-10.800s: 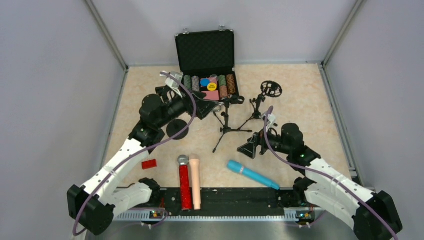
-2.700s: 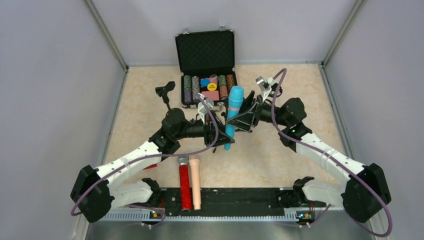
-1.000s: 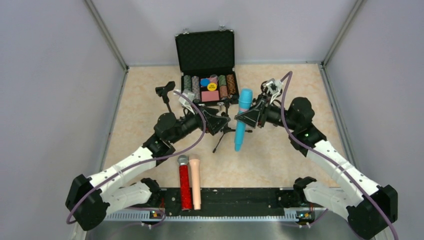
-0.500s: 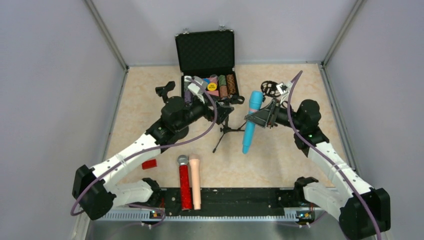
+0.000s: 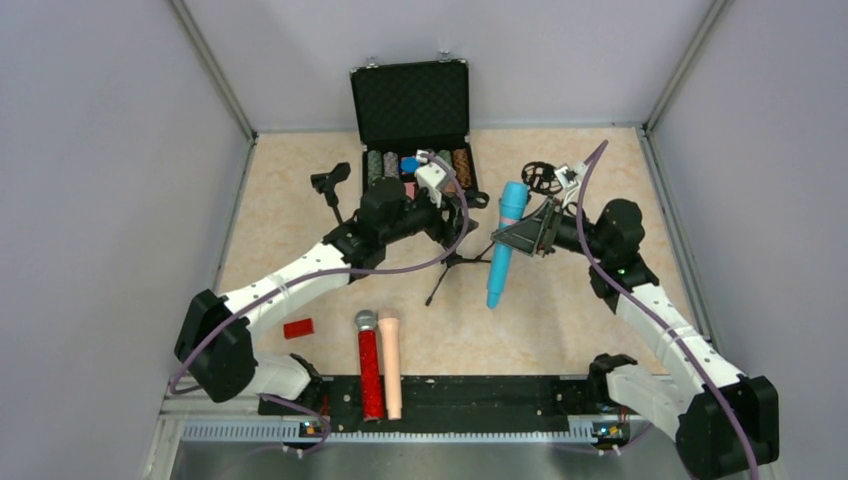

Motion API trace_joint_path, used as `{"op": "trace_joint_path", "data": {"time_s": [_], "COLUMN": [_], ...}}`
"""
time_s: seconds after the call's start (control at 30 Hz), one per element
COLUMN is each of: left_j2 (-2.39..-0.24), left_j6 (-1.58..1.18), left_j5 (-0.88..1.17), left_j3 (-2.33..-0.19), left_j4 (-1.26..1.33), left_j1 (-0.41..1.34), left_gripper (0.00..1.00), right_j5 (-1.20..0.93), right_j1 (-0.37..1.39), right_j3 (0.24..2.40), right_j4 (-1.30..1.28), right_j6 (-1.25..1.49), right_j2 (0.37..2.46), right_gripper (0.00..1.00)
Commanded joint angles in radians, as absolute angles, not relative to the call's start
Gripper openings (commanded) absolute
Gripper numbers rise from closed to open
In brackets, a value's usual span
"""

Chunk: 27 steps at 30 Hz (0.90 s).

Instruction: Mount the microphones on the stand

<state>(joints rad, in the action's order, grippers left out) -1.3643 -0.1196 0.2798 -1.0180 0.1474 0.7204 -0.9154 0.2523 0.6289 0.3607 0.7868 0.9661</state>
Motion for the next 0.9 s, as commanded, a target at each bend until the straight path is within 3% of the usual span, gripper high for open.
{"op": "trace_joint_path", "data": {"time_s": [0.0,0.07,0.27,0.57,0.87], "left_j2": [-1.387,-1.397,-1.398,-1.371,-1.272], "left_j6": [-0.083,-0.091,-0.096,-0.134,-0.184], "left_j5": [0.284,0.248,0.239,0.259,0.220], "left_j3": [-1.069,-1.072,-1.078,-1.074,-1.021], "left_j4": [0.184,0.193,0.187,0.136,0.093], "left_j1": [0.716,0.717,0.717,0.718,0.723], "left_gripper": [0.70,0.60,0.43,0.01,0.00], "right_j5": [-0.935,-0.933,-0.937,-0.949,-0.952], "right_j1": [0.242,0.241,0.241,0.242,0.241], "right_j3": [0.655,0.654,0.666,0.703,0.719], "right_j4": [0.433,0.442,0.450,0.479,0.528], "right_j6": [0.799,0.801,0.798,0.789,0.803], "right_j2": [0.980,0.983,0.989,1.001,0.996], "right_gripper": [0.00,0.00,0.00,0.00,0.00]}}
